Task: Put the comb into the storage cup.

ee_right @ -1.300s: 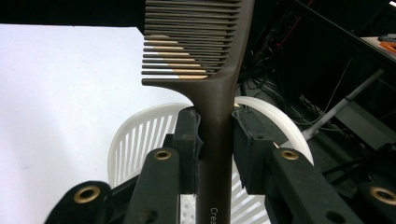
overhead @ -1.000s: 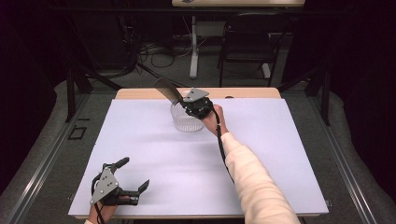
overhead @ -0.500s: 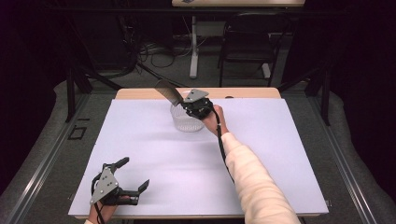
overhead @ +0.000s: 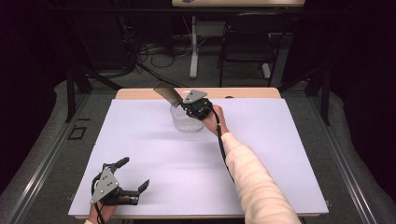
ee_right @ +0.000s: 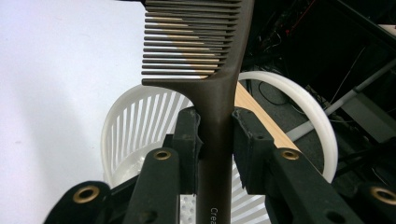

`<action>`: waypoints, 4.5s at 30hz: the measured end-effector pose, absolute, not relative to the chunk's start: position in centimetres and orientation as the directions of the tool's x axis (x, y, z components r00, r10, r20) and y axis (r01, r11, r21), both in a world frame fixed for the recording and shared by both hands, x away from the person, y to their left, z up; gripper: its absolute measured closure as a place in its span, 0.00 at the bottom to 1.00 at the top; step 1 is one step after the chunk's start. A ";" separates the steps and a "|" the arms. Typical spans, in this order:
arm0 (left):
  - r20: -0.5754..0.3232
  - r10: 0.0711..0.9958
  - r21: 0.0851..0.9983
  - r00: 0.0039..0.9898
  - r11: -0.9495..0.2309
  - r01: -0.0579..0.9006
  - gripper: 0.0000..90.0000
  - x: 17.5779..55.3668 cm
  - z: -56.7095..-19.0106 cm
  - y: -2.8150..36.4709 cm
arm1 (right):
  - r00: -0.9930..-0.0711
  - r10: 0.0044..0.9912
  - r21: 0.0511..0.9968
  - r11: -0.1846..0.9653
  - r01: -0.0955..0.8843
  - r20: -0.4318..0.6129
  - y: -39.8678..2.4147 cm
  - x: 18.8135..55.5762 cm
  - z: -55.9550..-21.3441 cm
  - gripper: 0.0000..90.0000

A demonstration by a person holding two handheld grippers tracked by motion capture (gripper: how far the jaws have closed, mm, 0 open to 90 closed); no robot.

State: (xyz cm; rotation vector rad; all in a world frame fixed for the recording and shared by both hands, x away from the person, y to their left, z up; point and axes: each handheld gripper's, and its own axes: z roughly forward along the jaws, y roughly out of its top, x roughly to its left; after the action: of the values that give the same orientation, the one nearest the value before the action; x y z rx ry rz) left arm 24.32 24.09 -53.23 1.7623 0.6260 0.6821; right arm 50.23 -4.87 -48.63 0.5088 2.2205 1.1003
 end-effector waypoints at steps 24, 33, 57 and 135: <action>0.139 0.705 0.960 0.695 -0.269 0.080 0.00 24.3 -53.2 24.1 | -0.754 0.556 0.788 0.610 0.084 -0.350 -4.7 50.4 -49.0 0.80; 0.137 0.707 0.961 0.693 -0.264 0.080 0.00 24.3 -53.2 24.2 | -0.755 0.570 0.791 0.601 0.112 -0.325 -4.8 50.3 -48.9 0.62; 0.142 0.704 0.959 0.695 -0.272 0.079 0.00 24.3 -53.2 24.0 | -0.818 0.556 0.777 0.576 0.256 -0.143 -8.8 46.8 -45.0 0.00; 0.148 0.703 0.956 0.696 -0.281 0.080 0.00 24.4 -53.3 23.9 | -0.784 0.612 0.815 0.503 0.290 -0.099 -21.6 33.5 -48.5 0.00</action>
State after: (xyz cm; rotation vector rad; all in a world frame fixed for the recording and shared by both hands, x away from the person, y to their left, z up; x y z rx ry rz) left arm 24.39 23.87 -53.30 1.7744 0.6233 0.6867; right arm 33.46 -21.57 -48.48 0.7490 2.3740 1.1833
